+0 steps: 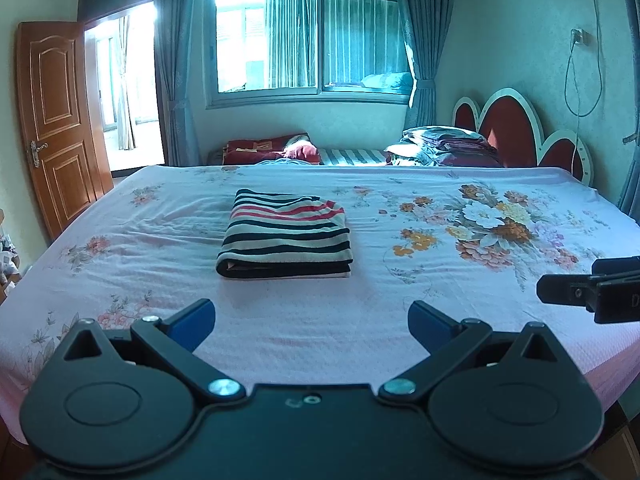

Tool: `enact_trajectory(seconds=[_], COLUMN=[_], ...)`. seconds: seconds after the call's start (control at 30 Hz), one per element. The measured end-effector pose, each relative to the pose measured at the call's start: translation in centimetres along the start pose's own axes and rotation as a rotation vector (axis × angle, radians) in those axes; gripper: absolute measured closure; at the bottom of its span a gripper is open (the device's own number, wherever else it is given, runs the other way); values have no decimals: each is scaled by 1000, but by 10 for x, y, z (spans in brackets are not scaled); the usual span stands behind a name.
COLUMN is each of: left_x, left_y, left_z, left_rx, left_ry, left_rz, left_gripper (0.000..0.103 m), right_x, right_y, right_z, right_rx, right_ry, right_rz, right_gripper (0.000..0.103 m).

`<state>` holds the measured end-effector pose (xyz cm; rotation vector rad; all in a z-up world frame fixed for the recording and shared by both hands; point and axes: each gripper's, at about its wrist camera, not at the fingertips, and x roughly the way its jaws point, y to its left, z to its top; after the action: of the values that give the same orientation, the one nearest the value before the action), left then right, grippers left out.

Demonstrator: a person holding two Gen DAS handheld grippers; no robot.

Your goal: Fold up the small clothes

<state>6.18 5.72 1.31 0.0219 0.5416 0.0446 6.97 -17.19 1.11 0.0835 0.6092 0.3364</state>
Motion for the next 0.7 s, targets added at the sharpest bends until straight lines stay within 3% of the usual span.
enact_trajectory(seconds=[0.7], left_x=[0], left_y=[2], left_z=[0], left_rx=[-1], left_ry=[-2], left_rz=[-5], left_gripper=[1], right_x=[-1], right_y=[0], right_z=[-2], right_rx=[7], right_ry=[2], right_rz=[-9], right_gripper=[1])
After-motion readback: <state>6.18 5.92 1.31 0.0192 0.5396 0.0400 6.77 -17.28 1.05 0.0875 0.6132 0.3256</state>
